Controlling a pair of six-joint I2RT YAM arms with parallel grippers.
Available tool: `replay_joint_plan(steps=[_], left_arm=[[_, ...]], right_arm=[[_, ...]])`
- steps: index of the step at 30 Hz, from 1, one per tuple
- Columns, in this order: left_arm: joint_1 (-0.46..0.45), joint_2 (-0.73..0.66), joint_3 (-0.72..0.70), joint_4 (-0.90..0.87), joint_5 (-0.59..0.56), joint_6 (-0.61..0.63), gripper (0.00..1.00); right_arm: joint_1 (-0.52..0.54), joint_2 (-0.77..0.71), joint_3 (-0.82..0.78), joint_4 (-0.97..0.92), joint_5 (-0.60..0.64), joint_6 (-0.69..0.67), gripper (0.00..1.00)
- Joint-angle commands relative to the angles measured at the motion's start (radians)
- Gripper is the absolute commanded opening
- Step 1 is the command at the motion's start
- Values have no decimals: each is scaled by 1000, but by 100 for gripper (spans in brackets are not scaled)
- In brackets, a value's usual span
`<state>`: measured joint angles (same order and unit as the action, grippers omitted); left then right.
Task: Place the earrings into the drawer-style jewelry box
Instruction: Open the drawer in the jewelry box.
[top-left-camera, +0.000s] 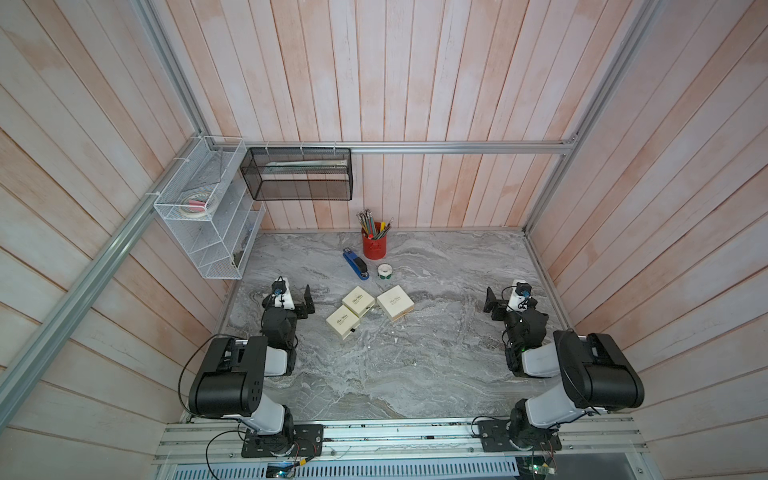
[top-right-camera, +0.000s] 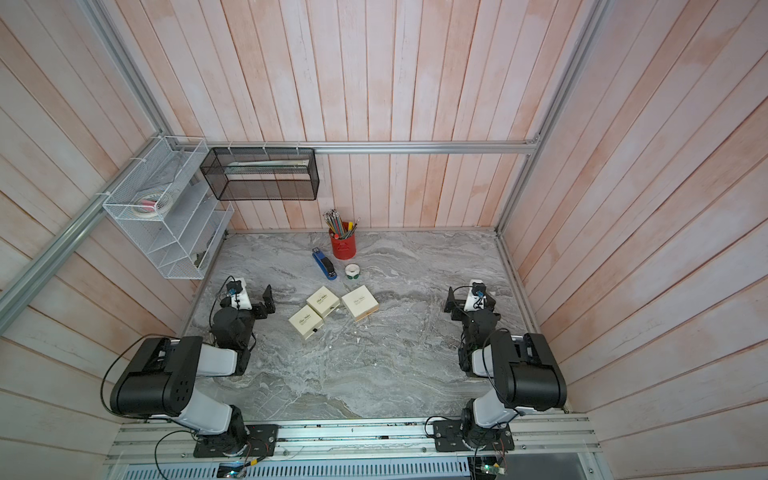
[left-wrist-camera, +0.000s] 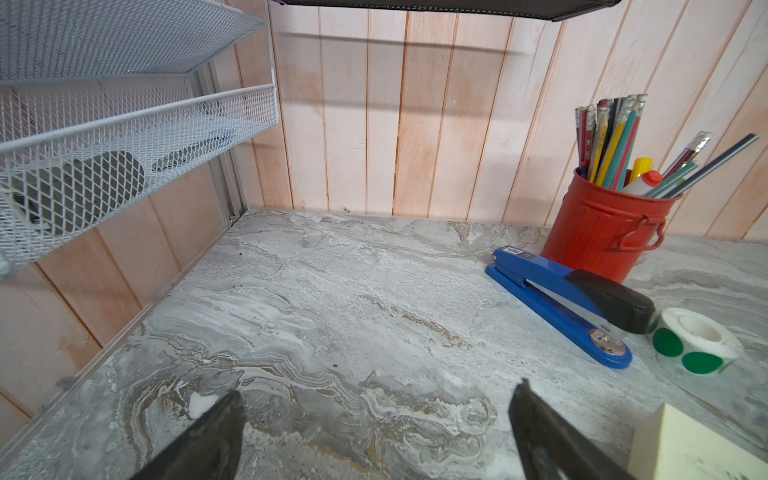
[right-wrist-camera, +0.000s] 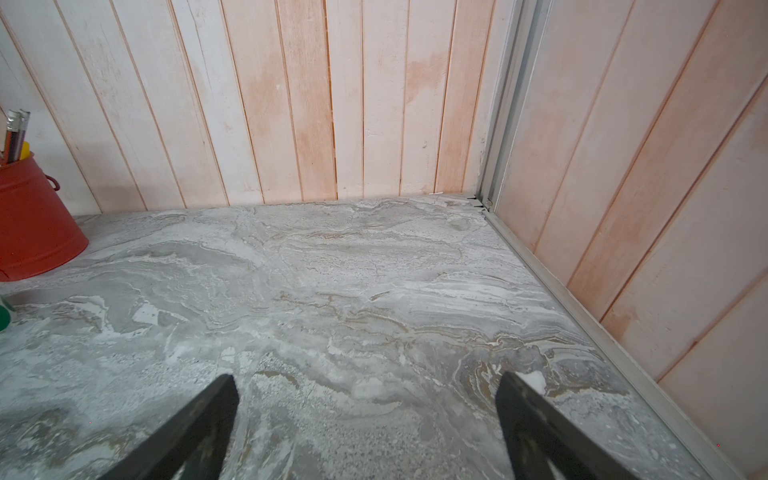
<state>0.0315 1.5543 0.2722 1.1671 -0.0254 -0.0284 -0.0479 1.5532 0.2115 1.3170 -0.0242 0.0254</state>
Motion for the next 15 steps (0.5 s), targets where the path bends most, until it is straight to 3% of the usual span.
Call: replay_joint_plan(steps=[1, 5, 9, 12, 15], left_arm=[[-4, 8, -5, 17, 14, 4, 100], [-33, -89, -34, -9, -3, 31, 100], [-65, -259, 63, -344, -153, -11, 100], [-68, -301, 130, -495, -161, -18, 100], [-71, -332, 203, -632, -142, -71, 100]], right_arm=[[-3, 7, 0, 22, 9, 5, 98], [-2, -50, -18, 11, -22, -3, 98], [-3, -243, 17, -212, -6, 8, 98], [-3, -354, 63, -356, 78, 141, 98], [-3, -424, 123, -500, 83, 265, 98]])
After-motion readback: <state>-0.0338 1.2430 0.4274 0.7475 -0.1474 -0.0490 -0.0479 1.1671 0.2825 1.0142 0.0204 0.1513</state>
